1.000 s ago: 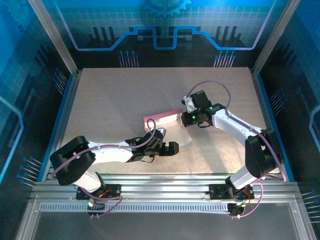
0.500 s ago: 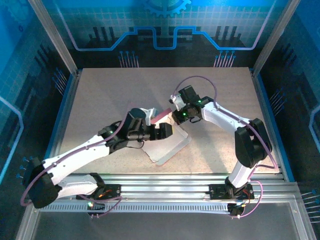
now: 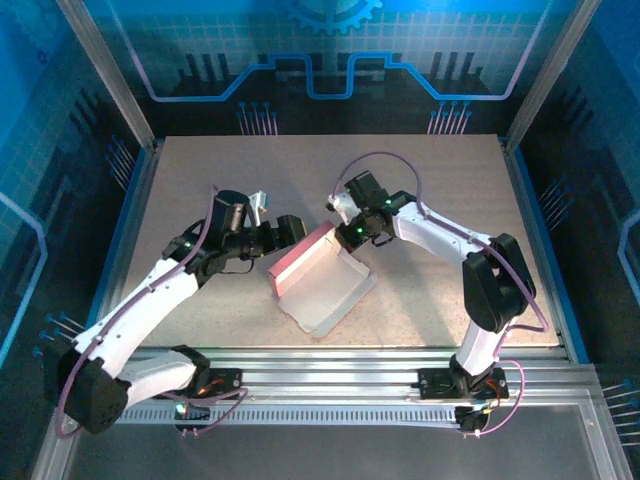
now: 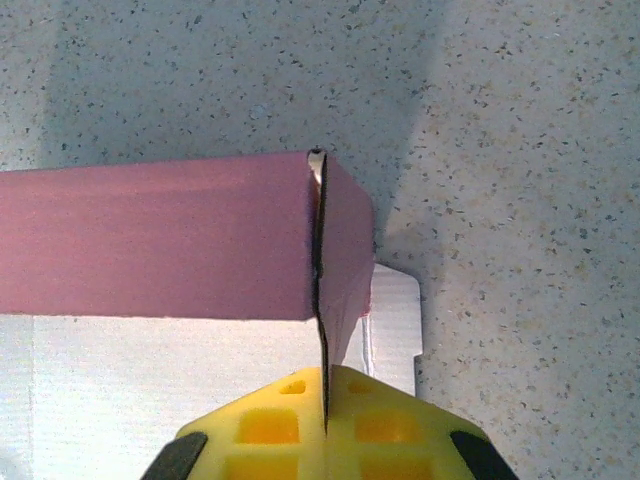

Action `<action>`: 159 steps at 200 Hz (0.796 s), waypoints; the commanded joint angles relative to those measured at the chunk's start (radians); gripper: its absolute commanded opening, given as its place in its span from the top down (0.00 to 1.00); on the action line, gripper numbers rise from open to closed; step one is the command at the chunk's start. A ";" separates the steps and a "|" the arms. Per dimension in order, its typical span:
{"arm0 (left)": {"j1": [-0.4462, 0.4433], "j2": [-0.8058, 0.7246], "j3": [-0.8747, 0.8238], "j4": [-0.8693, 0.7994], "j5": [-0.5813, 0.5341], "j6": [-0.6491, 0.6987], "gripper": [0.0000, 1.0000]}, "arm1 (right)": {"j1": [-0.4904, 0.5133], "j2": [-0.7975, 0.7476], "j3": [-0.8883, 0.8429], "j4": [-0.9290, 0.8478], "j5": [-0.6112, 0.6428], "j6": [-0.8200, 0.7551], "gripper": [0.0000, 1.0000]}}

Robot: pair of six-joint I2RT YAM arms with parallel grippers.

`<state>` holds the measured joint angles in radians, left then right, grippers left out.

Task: Fold the paper box

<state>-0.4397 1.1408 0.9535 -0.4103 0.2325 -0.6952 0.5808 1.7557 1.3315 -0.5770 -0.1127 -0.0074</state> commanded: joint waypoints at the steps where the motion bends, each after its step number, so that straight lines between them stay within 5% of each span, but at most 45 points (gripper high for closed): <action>1: 0.026 0.093 -0.006 0.071 0.079 0.081 0.06 | 0.023 0.033 0.008 -0.110 -0.019 -0.028 0.96; 62: 0.052 0.322 0.047 0.228 0.155 0.202 0.03 | 0.033 0.024 -0.001 -0.112 -0.008 -0.033 0.96; 159: 0.073 0.540 0.094 0.417 0.265 0.209 0.01 | 0.032 0.027 0.002 -0.110 -0.012 -0.035 0.96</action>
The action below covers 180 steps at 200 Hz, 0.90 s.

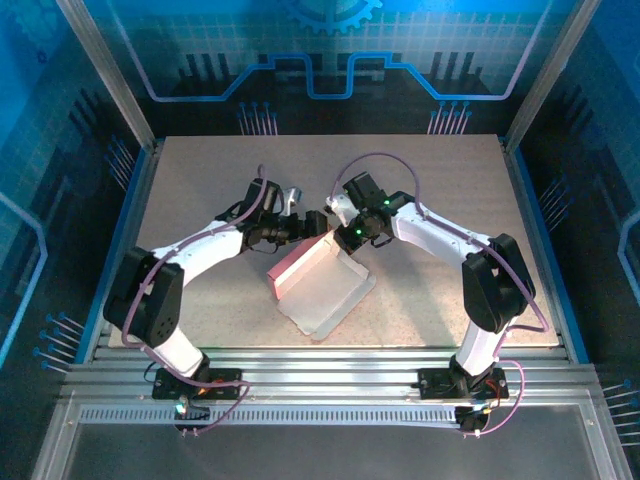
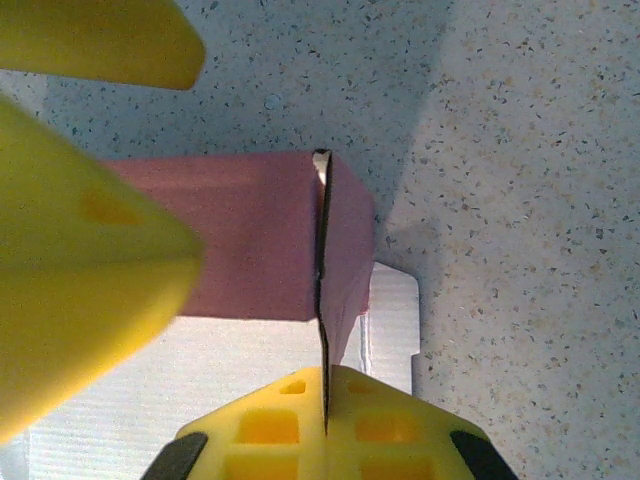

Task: Fold the paper box

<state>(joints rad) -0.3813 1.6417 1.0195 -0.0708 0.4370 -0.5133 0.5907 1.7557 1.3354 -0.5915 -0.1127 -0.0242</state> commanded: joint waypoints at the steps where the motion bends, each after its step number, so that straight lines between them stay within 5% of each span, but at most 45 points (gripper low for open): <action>1: 0.014 0.041 0.028 0.079 0.062 0.025 0.01 | 0.022 0.026 -0.001 -0.096 -0.012 -0.018 0.96; 180: 0.035 0.191 0.051 0.200 0.092 -0.008 0.01 | 0.026 0.031 0.001 -0.102 -0.015 -0.012 0.95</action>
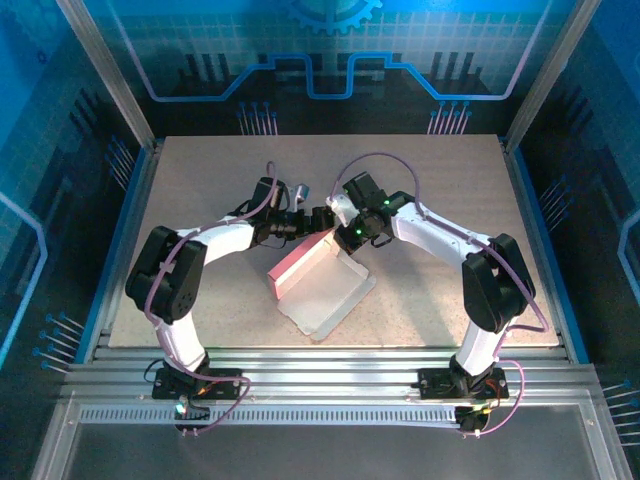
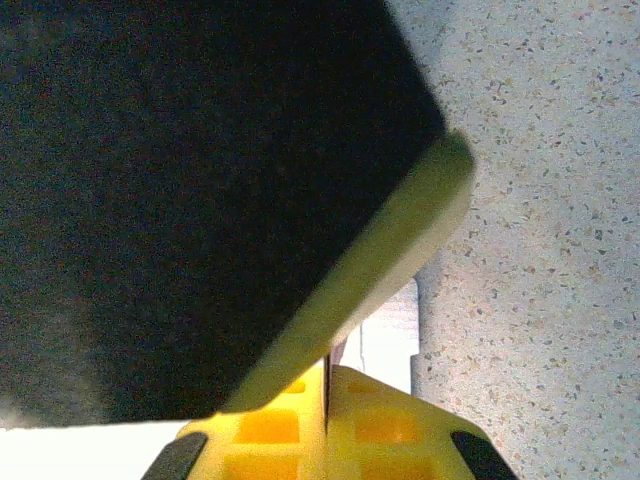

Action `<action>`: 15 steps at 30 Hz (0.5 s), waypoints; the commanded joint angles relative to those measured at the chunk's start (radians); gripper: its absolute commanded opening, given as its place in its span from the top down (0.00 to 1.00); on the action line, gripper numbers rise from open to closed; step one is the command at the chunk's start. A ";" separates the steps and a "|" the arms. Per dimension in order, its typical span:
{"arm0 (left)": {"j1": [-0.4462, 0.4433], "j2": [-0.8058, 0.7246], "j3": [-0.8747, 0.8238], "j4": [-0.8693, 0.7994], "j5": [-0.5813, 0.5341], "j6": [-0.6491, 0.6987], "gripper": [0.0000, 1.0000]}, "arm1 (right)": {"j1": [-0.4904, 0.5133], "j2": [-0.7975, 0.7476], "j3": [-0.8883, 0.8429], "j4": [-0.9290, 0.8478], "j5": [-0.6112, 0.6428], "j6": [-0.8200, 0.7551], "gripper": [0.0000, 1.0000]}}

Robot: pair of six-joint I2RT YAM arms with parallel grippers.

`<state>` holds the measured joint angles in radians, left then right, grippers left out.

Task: Fold the paper box

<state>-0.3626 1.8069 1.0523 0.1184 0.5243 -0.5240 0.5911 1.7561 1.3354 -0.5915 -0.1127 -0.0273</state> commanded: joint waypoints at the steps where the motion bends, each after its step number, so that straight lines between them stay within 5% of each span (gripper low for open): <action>1: 0.016 0.026 0.018 0.010 0.004 0.003 0.01 | 0.026 0.031 0.001 -0.102 -0.015 -0.008 0.95; 15: 0.019 0.032 0.009 -0.005 0.011 0.017 0.01 | 0.023 -0.063 -0.010 -0.044 -0.072 0.043 0.78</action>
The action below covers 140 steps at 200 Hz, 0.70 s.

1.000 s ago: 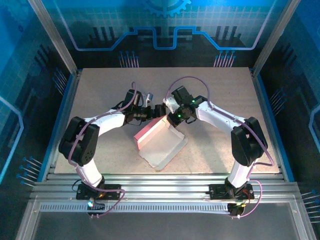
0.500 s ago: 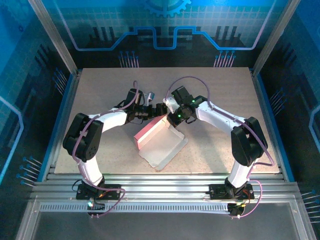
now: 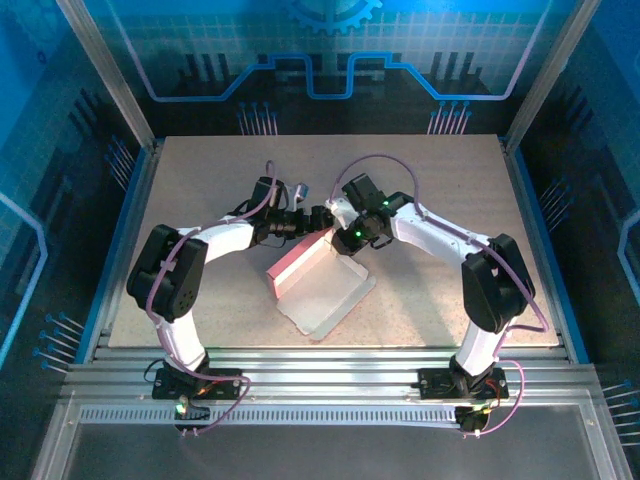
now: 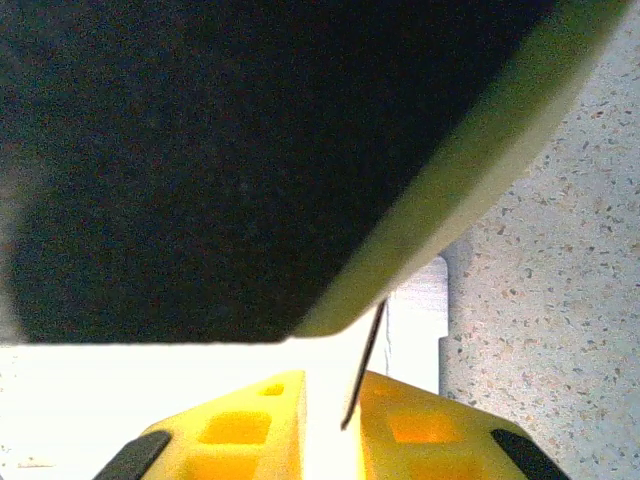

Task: Fold the paper box

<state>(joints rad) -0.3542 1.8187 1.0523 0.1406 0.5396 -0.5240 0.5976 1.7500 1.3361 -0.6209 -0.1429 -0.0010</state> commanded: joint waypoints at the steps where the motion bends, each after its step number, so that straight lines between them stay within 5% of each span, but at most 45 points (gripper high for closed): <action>1: 0.011 0.021 0.009 -0.027 -0.005 0.018 0.01 | 0.013 -0.069 -0.018 -0.007 -0.050 0.021 0.77; 40: 0.011 0.022 0.006 -0.021 -0.001 0.016 0.01 | -0.017 -0.181 -0.090 0.069 -0.108 0.053 0.60; 95: 0.011 0.016 -0.001 -0.017 0.001 0.016 0.01 | -0.146 -0.371 -0.295 0.330 -0.264 0.114 0.16; 140: 0.011 0.015 -0.005 -0.013 0.000 0.018 0.01 | -0.245 -0.318 -0.329 0.360 -0.283 0.081 0.06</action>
<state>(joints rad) -0.3523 1.8187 1.0523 0.1413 0.5400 -0.5240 0.4007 1.3872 1.0172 -0.3222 -0.3737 0.0872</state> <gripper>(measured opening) 0.994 0.957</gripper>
